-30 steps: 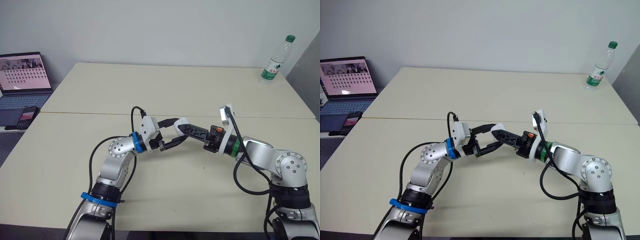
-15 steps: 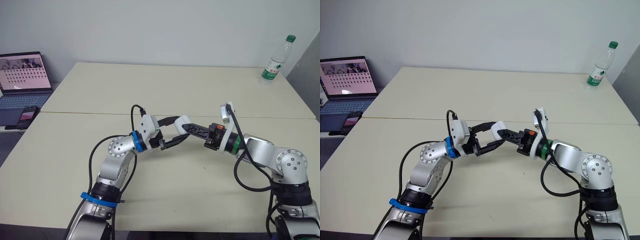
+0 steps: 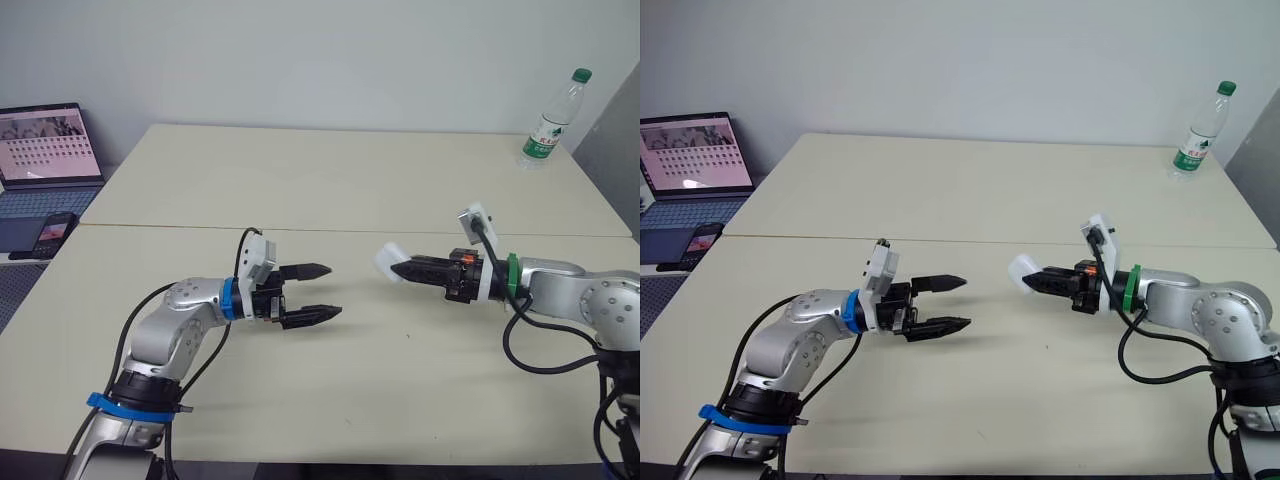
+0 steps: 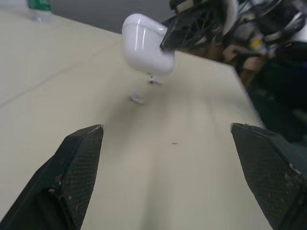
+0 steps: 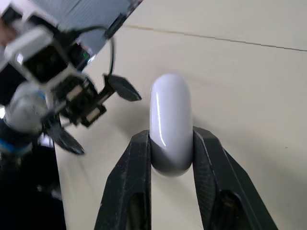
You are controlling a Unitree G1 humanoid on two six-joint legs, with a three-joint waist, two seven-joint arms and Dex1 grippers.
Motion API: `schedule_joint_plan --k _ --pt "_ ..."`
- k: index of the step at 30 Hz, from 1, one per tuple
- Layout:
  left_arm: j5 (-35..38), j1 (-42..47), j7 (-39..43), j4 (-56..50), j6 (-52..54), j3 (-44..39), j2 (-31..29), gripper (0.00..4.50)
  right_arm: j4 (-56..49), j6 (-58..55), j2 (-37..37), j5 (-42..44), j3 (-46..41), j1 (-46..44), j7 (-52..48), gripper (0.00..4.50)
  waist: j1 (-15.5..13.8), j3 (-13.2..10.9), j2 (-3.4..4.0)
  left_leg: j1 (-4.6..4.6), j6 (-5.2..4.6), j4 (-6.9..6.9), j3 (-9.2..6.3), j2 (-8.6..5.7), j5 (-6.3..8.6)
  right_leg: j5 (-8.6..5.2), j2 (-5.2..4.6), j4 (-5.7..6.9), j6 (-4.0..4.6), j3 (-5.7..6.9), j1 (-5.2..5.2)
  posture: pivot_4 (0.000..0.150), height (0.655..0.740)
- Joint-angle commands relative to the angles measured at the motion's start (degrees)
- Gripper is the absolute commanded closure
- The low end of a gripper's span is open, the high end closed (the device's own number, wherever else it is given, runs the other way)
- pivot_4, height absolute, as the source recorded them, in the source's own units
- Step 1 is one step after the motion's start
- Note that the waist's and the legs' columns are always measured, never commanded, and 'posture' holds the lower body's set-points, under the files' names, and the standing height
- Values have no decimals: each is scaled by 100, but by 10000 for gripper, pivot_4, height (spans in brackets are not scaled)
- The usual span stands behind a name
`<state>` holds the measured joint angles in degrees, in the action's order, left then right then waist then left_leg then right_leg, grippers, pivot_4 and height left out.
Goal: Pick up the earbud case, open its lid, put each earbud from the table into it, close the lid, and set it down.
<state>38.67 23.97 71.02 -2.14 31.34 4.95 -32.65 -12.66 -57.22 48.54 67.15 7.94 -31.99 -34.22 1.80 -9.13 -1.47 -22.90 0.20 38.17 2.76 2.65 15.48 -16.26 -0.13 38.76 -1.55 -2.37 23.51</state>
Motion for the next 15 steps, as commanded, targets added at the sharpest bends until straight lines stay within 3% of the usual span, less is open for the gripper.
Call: schedule_joint_plan --k 1,7,15 --pt "339 341 265 -97 582 79 -15 619 -3 393 73 -924 388 -439 -1191 37366 -3 -1 0 -1 0 -1 -1 0 0 0 0 -1 0 0 0 1500 7362" --pt "118 673 412 141 679 249 160 619 -54 571 -15 -1732 730 -852 -2278 37366 -10 -7 -2 -4 0 -1 -1 -2 0 13 1 -4 26 -1 2 1500 7362" --pt "11 776 510 310 640 269 239 619 -238 405 -298 -2114 664 -968 -2578 37366 -11 -7 -2 -5 0 -1 -1 -2 0 11 -2 0 30 -1 4 1500 7362"
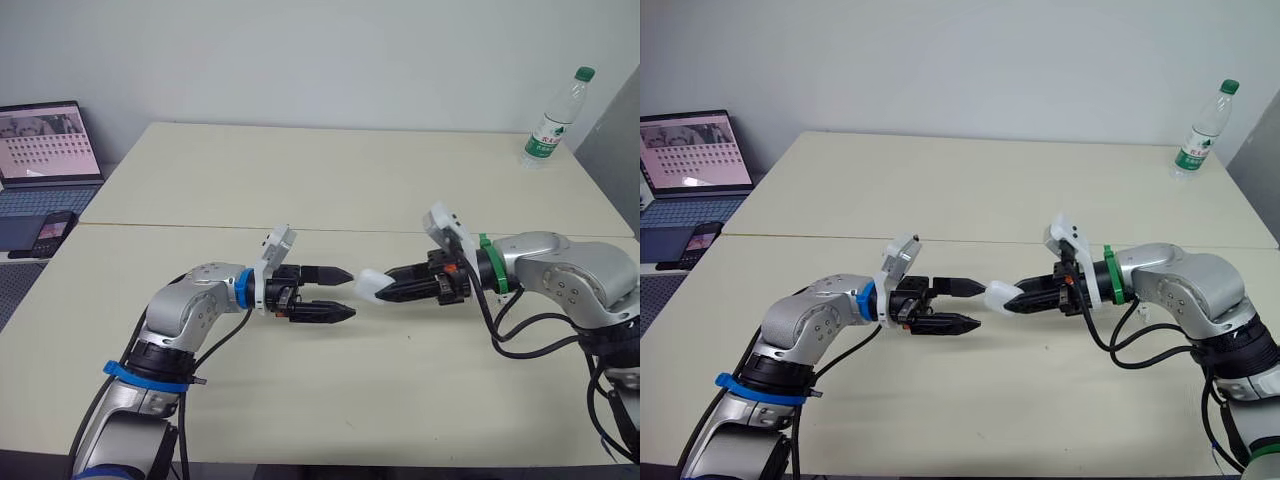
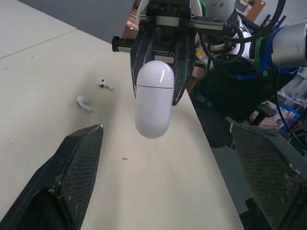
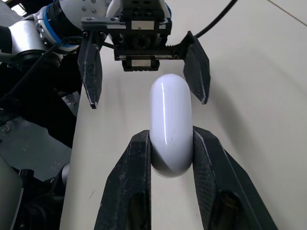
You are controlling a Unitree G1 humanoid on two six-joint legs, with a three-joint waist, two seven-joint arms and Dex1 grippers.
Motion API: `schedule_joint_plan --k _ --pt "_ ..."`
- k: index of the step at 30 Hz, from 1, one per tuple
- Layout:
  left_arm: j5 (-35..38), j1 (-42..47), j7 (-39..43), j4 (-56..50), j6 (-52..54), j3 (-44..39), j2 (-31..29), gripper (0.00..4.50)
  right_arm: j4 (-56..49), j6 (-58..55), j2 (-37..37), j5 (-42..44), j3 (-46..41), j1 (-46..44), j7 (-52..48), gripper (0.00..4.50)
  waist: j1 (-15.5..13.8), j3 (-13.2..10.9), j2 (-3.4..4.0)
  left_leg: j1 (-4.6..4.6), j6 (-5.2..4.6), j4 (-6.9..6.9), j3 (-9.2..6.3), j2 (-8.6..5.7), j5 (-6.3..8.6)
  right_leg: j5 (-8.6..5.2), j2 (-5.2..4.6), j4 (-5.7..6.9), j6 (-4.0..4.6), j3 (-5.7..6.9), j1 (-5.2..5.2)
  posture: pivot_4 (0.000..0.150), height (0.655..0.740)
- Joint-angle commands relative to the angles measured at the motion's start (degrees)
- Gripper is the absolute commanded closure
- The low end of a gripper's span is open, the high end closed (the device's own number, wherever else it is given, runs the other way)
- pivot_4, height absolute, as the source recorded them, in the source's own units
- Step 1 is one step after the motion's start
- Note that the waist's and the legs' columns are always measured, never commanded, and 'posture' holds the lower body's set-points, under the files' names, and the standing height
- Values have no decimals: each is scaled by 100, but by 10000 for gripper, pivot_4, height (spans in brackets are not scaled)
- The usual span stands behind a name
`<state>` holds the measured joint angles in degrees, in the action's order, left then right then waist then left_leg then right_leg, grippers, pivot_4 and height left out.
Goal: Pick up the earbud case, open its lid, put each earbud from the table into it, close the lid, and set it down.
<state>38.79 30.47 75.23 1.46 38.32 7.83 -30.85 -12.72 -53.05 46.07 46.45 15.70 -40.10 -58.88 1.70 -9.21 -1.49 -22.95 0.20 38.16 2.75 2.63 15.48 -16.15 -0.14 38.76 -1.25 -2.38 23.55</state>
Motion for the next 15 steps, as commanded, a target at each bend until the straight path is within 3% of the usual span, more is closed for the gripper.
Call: schedule_joint_plan --k 1,15 --pt "-5 118 112 -54 -56 -11 61 619 -248 -44 -102 -76 -119 -161 -90 37366 0 0 0 0 0 0 0 -1 0 0 -1 1 0 0 0 1500 7362" --pt "-40 -14 180 -249 -69 57 248 619 -174 -57 -521 -726 -136 -191 -38 37366 -1 0 0 1 0 3 -1 -1 0 0 -1 8 1 1 0 1500 7362"
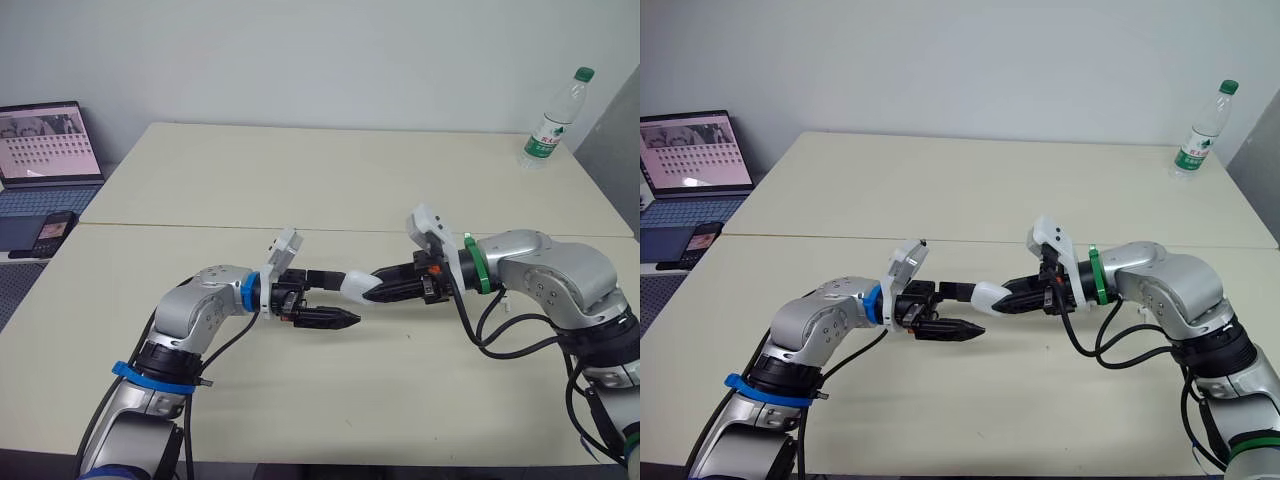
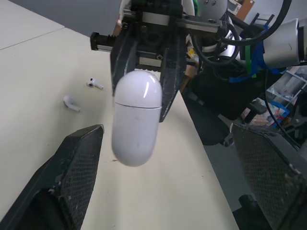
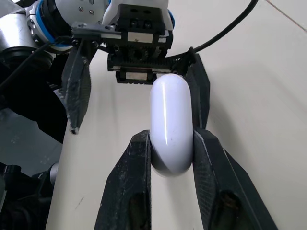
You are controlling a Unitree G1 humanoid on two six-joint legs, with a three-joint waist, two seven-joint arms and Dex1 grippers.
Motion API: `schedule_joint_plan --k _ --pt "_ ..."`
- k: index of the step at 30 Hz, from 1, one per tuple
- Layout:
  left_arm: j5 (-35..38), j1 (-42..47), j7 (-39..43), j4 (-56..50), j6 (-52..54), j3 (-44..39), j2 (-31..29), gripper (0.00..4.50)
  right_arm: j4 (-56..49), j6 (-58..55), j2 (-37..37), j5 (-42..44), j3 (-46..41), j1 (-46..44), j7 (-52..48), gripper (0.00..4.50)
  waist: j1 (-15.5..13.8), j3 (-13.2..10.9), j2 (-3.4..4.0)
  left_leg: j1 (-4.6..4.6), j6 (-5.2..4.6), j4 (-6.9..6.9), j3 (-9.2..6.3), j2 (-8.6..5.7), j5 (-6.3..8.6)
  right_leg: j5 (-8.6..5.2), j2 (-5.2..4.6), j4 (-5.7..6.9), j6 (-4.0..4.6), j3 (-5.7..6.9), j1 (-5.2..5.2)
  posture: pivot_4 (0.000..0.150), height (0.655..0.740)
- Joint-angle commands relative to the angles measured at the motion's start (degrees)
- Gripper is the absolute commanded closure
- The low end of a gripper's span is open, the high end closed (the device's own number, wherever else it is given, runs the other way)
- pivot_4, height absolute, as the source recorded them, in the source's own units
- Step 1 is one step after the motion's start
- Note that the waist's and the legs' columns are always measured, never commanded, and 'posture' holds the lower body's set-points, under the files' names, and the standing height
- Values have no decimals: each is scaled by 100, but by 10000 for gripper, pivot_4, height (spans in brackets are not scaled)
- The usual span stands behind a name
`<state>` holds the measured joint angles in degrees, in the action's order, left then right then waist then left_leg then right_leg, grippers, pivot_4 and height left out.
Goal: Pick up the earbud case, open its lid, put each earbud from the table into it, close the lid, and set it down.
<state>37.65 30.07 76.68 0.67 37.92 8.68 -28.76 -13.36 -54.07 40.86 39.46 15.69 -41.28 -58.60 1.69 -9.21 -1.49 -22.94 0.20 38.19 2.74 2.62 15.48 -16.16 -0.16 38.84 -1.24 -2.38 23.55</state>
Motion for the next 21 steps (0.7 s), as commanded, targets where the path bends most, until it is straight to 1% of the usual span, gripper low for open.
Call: schedule_joint_plan --k 1,3,12,13,16,18,19,21 --pt "67 31 43 -165 -31 -35 41 2342 -117 32 2 -46 -139 -56 -76 37366 -1 0 0 0 0 0 1 -1 0 0 0 0 0 -1 0 1500 7362" --pt "48 38 71 -137 -47 -44 25 5942 -122 32 20 -78 -146 -18 -92 37366 -1 0 0 0 0 0 1 0 0 0 0 0 0 -1 0 1500 7362" --pt "-67 59 141 8 -194 -40 8 33783 -110 -3 26 -168 -159 63 -118 37366 -1 0 0 0 0 1 -1 0 0 0 0 1 0 0 0 1500 7362" --pt "-75 57 140 11 -200 -41 18 35457 -122 -2 22 -171 -160 72 -120 37366 -1 0 0 0 0 1 0 -1 0 0 0 1 0 0 0 1500 7362" --pt "-133 38 147 27 -256 -28 42 37348 -166 69 25 -209 -148 108 -164 37366 0 0 0 0 0 1 0 -1 0 0 0 1 0 0 0 1500 7362" --pt "-168 21 147 36 -293 -19 58 37348 -179 166 14 -227 -166 134 -202 30067 0 0 0 0 0 1 0 -1 0 0 0 1 0 0 0 1500 7362" --pt "-174 21 144 38 -298 -18 66 37348 -179 189 11 -231 -179 143 -217 27384 -1 0 0 0 0 1 0 -1 0 0 0 2 0 -1 0 1500 7362" --pt "-183 17 131 52 -319 -23 78 37348 -234 202 59 -215 -221 163 -309 20383 -1 0 0 1 0 2 0 -1 0 0 0 2 0 -1 0 1500 7362"
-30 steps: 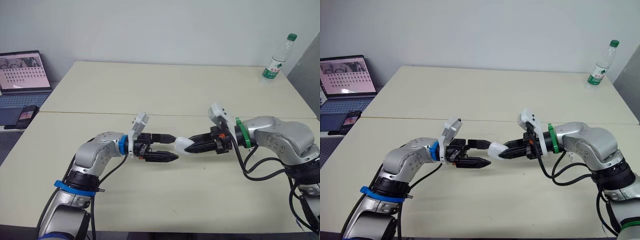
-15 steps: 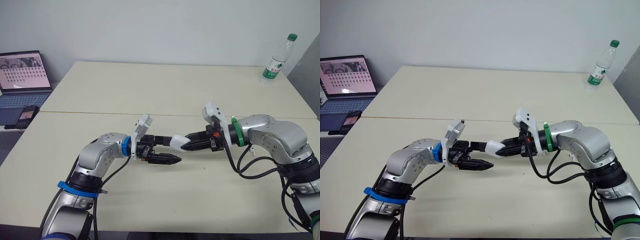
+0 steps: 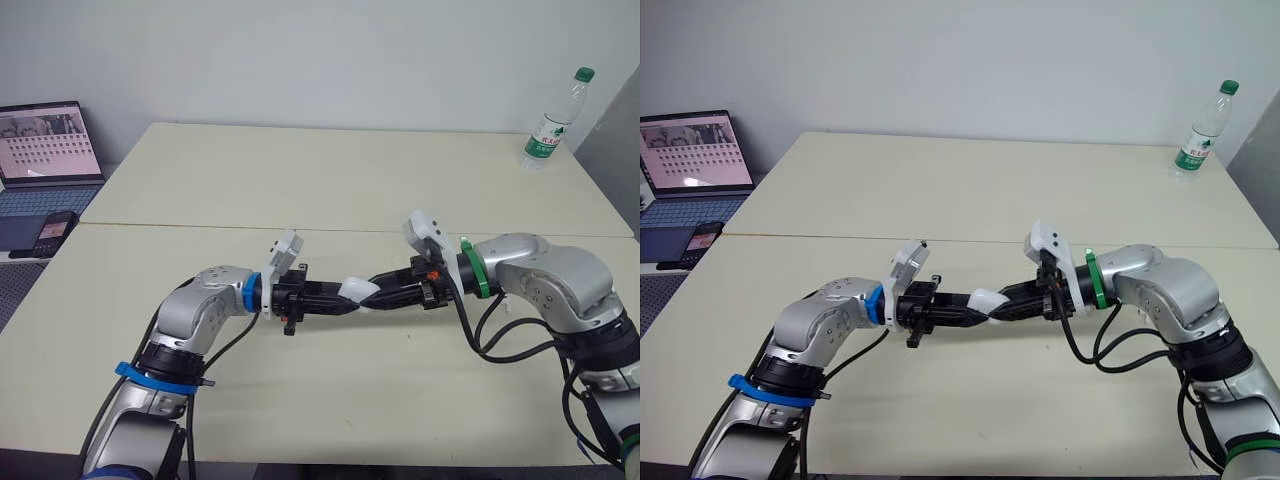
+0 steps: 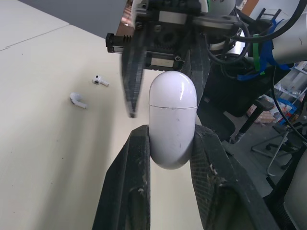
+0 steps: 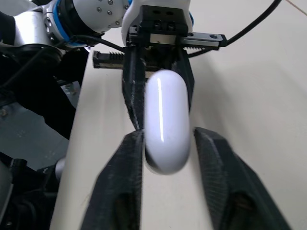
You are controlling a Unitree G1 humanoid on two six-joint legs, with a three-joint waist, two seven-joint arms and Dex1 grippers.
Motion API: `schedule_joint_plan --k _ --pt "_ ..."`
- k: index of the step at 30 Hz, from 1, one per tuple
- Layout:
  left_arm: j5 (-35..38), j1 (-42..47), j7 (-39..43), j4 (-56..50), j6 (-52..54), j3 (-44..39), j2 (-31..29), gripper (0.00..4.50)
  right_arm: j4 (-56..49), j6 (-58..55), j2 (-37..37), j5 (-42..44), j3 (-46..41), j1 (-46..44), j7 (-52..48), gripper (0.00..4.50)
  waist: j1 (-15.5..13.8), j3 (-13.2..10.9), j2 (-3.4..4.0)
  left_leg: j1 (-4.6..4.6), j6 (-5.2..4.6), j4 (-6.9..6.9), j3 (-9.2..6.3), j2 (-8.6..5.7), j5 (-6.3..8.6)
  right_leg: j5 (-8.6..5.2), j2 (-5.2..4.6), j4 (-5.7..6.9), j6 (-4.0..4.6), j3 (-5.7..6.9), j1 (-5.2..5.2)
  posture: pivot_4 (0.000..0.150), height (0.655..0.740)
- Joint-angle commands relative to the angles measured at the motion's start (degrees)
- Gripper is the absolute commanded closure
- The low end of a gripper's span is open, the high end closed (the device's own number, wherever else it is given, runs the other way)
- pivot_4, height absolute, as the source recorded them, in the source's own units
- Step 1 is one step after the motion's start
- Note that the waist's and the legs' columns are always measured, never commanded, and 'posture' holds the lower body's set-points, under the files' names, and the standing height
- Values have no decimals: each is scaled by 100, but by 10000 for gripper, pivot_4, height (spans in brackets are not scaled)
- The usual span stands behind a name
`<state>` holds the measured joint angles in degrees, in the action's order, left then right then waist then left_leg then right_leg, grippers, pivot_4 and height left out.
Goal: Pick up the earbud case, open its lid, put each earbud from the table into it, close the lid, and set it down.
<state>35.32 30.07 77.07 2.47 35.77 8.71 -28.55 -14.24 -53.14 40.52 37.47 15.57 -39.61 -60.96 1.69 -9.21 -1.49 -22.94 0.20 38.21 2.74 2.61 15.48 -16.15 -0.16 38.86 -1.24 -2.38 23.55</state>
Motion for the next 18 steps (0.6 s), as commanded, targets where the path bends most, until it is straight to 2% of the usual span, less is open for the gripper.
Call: schedule_joint_plan --k 1,5,6,18 --pt "49 12 83 -116 -108 -34 63 37348 -151 118 78 -35 -250 -8 -39 16957 0 0 0 0 0 0 0 0 0 0 0 0 0 1 0 1500 7362" --pt "34 1 77 -85 -128 -42 77 37348 -130 114 21 -70 -352 -42 66 2254 1 0 0 0 0 0 -1 0 0 0 0 0 0 1 0 1500 7362" --pt "26 -1 76 -74 -135 -43 84 37348 -116 53 5 -19 -406 -73 84 0 1 0 0 0 0 0 -1 0 0 0 0 1 0 1 0 1500 7362" --pt "46 -27 66 -65 -116 -24 145 37348 314 -219 -137 -264 -551 -320 636 0 5 0 0 0 0 1 0 0 0 0 0 2 0 -1 0 1500 7362"
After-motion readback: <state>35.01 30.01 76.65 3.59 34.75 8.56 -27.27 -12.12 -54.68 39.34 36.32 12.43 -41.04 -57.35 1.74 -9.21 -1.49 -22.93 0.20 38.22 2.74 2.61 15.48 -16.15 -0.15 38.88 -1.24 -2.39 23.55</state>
